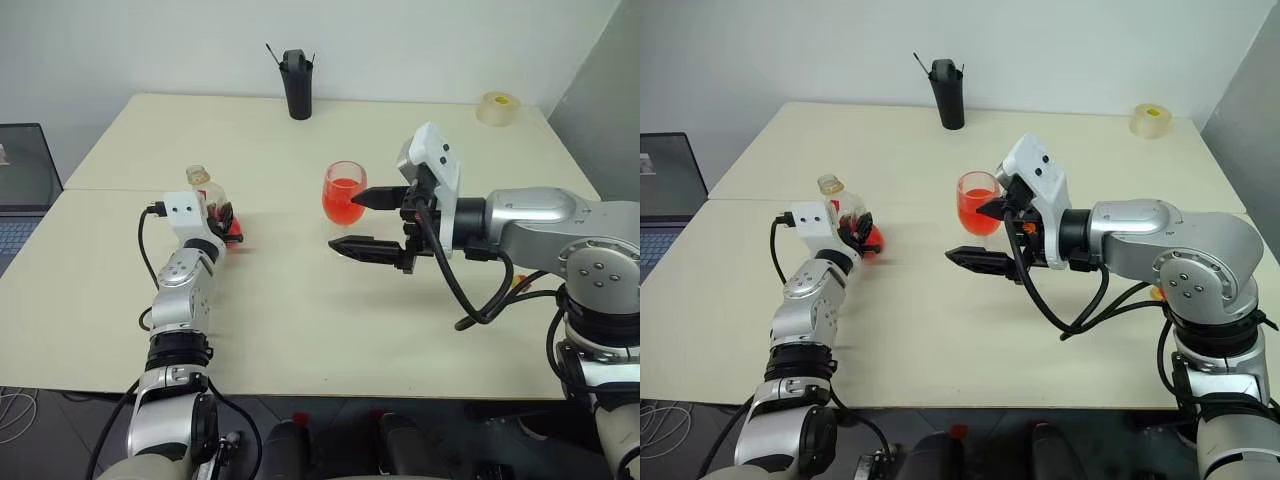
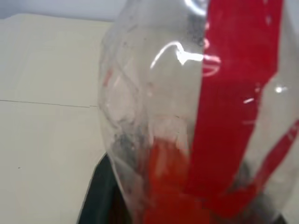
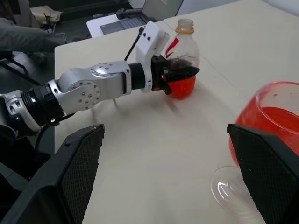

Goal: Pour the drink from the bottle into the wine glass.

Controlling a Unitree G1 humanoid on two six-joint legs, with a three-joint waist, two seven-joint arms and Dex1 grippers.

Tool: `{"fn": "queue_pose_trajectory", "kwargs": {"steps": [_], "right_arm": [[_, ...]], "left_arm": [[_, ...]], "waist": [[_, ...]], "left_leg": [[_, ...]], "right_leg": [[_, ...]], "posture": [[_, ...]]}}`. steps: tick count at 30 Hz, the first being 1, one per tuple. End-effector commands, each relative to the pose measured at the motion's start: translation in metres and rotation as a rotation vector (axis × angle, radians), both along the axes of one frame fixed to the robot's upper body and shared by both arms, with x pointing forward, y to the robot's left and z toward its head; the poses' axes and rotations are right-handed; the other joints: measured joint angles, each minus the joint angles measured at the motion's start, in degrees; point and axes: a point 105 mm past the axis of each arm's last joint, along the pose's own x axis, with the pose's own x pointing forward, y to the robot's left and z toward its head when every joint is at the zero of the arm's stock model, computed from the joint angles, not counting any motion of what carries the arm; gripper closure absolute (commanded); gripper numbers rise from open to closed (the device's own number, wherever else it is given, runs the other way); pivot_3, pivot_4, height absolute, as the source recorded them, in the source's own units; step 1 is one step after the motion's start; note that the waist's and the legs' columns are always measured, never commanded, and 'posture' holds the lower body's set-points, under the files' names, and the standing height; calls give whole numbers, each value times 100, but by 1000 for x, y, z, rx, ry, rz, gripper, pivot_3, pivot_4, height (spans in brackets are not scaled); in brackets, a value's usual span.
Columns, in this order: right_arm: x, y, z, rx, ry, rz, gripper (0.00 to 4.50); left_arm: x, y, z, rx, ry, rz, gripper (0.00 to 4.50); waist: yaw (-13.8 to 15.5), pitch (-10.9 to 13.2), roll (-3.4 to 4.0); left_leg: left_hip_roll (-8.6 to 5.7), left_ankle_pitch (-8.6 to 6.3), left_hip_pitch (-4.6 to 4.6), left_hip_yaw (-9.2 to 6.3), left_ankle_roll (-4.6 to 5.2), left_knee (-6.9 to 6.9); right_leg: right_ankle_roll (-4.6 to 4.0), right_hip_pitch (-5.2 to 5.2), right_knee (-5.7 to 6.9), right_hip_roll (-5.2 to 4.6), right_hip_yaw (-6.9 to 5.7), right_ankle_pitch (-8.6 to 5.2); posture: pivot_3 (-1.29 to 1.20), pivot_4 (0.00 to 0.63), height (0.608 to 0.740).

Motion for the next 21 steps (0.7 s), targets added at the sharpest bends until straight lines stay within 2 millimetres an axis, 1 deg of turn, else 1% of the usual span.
{"fn": "queue_pose_trajectory", "kwargs": {"steps": [1, 2, 6, 7, 15, 21], "right_arm": [[-2, 1, 4, -10, -35, 8, 0], [-2, 1, 4, -14, -37, 6, 0], [-1, 0, 4, -20, -43, -1, 0], [-1, 0, 4, -21, -43, -3, 0], [1, -3, -2, -29, -40, -18, 0], [1, -5, -3, -41, -51, -20, 0]], "left_arm": [[-4, 4, 8, 2, -30, 19, 1641], [-5, 4, 6, 1, -25, 19, 1380], [-6, 1, 5, 3, -21, 13, 92], [-7, 1, 5, 12, -15, 18, 36], [-14, 4, 8, 42, 10, 5, 36], [-24, 7, 15, 48, 18, 3, 36]], "waist": [[-1, 0, 0], [2, 0, 0], [15, 0, 0], [16, 0, 0], [11, 0, 0], [18, 0, 0]], "left_leg": [[0, -3, 0, 1, 5, -1], [0, -8, 0, 1, 13, -1], [-1, -8, -2, 1, 14, 0], [-1, -8, -2, 1, 14, 0], [1, -9, -2, 2, 15, -1], [1, -9, -3, 1, 15, -1]], "right_leg": [[0, 0, 0, 0, 0, 0], [0, 0, 0, 0, 0, 0], [0, 0, -1, 0, -2, 0], [0, 0, -1, 0, -2, 0], [0, 0, -5, 0, 0, 0], [0, -1, -5, -1, 0, 0]], "posture": [[0, 150, 740], [0, 150, 740], [0, 150, 740], [0, 150, 740], [0, 150, 740], [0, 150, 740]]}}
